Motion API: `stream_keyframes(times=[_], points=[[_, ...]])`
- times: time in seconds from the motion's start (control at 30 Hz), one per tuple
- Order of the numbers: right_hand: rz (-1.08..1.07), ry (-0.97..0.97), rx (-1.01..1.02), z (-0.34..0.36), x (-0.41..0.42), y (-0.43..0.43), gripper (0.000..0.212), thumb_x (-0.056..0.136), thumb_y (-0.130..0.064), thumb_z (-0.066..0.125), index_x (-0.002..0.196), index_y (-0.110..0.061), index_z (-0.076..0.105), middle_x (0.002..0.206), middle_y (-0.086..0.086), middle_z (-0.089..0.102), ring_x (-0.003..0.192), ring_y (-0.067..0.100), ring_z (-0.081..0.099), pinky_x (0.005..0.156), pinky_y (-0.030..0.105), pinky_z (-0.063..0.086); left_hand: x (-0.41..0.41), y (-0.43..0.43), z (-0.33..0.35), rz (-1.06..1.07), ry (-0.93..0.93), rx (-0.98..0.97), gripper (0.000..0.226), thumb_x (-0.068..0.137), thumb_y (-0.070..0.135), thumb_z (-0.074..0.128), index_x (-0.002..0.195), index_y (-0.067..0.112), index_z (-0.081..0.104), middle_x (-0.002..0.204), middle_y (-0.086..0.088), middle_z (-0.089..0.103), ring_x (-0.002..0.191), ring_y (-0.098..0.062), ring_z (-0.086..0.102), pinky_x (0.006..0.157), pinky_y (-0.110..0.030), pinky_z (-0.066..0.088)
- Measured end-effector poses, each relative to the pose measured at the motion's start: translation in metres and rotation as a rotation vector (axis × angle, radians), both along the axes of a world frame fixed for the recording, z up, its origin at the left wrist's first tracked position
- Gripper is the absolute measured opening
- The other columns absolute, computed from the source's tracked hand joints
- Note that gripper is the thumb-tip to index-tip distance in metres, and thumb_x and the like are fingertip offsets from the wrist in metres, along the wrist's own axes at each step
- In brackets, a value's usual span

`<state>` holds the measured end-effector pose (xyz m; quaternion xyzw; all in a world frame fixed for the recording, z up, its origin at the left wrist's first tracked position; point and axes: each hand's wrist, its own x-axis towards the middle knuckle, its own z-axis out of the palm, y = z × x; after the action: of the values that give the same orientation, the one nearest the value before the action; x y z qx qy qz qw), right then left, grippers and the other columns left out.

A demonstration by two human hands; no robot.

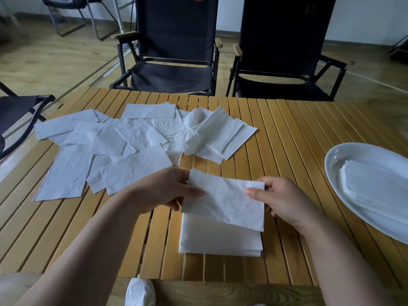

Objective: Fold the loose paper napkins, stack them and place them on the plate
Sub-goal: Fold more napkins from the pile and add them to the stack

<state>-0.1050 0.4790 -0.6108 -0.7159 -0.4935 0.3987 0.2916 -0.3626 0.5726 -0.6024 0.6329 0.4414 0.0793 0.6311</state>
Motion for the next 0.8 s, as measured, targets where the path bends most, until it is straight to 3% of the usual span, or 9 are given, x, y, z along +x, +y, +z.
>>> stream_keyframes(times=[0.1, 0.2, 0.27, 0.43, 0.7, 0.8], points=[[0.078, -0.077, -0.106, 0.002, 0.0, -0.005, 0.017, 0.09, -0.033, 0.072, 0.084, -0.018, 0.072, 0.059, -0.015, 0.066, 0.05, -0.003, 0.057, 0.057, 0.028, 0.039, -0.004, -0.003, 0.0, -0.091, 0.116, 0.015, 0.015, 0.089, 0.027, 0.071, 0.104, 0.024, 0.074, 0.092, -0.003, 0.076, 0.061, -0.011, 0.062, 0.057, -0.024, 0.047], [0.106, -0.115, -0.176, 0.001, -0.003, -0.006, 0.018, 0.089, -0.035, 0.073, 0.083, -0.018, 0.071, 0.077, -0.004, 0.074, 0.075, 0.015, 0.07, 0.067, 0.033, 0.047, -0.004, -0.004, 0.001, -0.148, 0.184, -0.046, 0.019, 0.092, 0.026, 0.068, 0.11, 0.02, 0.071, 0.093, -0.002, 0.077, 0.064, -0.013, 0.067, 0.054, -0.022, 0.045], [0.117, -0.134, -0.192, 0.001, -0.005, -0.006, 0.016, 0.089, -0.034, 0.073, 0.084, -0.019, 0.072, 0.082, -0.002, 0.075, 0.08, 0.019, 0.07, 0.073, 0.036, 0.051, -0.004, -0.004, 0.0, -0.172, 0.238, -0.052, 0.018, 0.093, 0.026, 0.067, 0.109, 0.018, 0.071, 0.092, -0.002, 0.077, 0.065, -0.014, 0.068, 0.053, -0.02, 0.044], [0.145, -0.206, -0.216, -0.001, -0.011, -0.005, 0.015, 0.089, -0.035, 0.073, 0.083, -0.021, 0.07, 0.078, -0.003, 0.07, 0.064, 0.01, 0.062, 0.062, 0.026, 0.046, -0.002, -0.003, -0.007, -0.186, 0.357, -0.016, 0.017, 0.092, 0.029, 0.069, 0.103, 0.015, 0.072, 0.088, -0.003, 0.078, 0.061, -0.012, 0.067, 0.05, -0.019, 0.039], [0.127, -0.346, -0.252, -0.006, -0.018, -0.001, 0.02, 0.083, -0.038, 0.077, 0.084, -0.02, 0.067, 0.083, 0.002, 0.07, 0.074, 0.019, 0.066, 0.063, 0.032, 0.05, 0.002, -0.003, -0.014, -0.321, 0.528, 0.058, 0.028, 0.094, 0.034, 0.065, 0.099, 0.008, 0.072, 0.074, -0.001, 0.074, 0.054, -0.009, 0.058, 0.047, -0.019, 0.033], [0.119, -0.438, -0.254, -0.004, -0.024, 0.001, 0.024, 0.081, -0.038, 0.079, 0.083, -0.02, 0.063, 0.084, 0.003, 0.066, 0.075, 0.019, 0.061, 0.059, 0.029, 0.044, 0.002, -0.003, -0.015, -0.344, 0.588, 0.082, 0.032, 0.095, 0.035, 0.064, 0.097, 0.004, 0.073, 0.07, -0.001, 0.072, 0.053, -0.009, 0.057, 0.047, -0.019, 0.033]])
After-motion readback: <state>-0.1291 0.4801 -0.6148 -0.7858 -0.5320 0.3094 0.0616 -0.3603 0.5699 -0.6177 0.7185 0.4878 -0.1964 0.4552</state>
